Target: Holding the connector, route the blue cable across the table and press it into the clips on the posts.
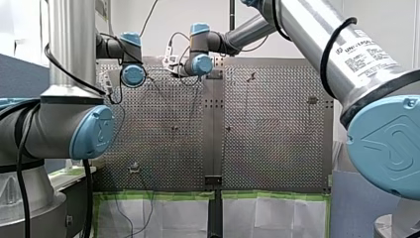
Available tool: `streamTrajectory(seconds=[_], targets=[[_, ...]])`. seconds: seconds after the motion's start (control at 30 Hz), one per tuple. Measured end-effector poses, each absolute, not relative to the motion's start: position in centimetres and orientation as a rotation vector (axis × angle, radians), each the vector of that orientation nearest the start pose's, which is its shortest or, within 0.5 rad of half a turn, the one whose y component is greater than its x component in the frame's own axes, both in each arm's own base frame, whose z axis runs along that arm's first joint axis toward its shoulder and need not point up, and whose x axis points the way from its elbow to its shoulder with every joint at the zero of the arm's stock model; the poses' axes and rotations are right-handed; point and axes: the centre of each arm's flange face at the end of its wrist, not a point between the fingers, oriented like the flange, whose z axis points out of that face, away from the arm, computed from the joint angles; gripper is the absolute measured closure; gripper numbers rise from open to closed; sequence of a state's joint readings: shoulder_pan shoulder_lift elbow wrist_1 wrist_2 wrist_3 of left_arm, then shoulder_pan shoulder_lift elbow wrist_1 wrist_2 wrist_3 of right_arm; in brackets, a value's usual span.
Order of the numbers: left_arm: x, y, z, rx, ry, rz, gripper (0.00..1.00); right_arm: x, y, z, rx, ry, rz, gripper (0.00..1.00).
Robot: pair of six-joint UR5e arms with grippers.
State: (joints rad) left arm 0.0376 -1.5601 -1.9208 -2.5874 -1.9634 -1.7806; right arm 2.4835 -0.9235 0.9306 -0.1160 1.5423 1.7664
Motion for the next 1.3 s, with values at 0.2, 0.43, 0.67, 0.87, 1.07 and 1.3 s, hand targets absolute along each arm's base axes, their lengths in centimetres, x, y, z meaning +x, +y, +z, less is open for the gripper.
streamTrajectory(seconds=[0.2, 0.43, 0.67, 0.87, 1.07, 1.3], targets=[[49.0, -6.9, 37.0, -0.492, 1.296, 0.126, 1.00, 68.4, -35.7, 41.3, -2.142, 0.938, -2.555, 1.00], [49.8, -6.0, 37.5, -0.474, 1.264, 0.101, 1.00, 68.7, -35.9, 40.2, -2.158, 0.945, -2.533, 1.00], [51.5, -5.2, 37.7, -0.445, 1.258, 0.068, 1.00, 68.7, -36.4, 39.7, -2.162, 0.956, -2.532, 1.00], [54.1, -4.3, 37.6, -0.443, 1.240, 0.033, 1.00, 68.7, -37.0, 39.8, -2.158, 0.959, -2.540, 1.00], [57.0, -3.7, 37.4, -0.418, 1.232, 0.000, 1.00, 68.3, -37.9, 39.6, -2.159, 0.972, -2.545, 1.00], [58.5, -2.5, 37.6, -0.411, 1.220, -0.005, 1.00, 68.2, -38.8, 38.9, -2.166, 0.990, -2.541, 1.00]])
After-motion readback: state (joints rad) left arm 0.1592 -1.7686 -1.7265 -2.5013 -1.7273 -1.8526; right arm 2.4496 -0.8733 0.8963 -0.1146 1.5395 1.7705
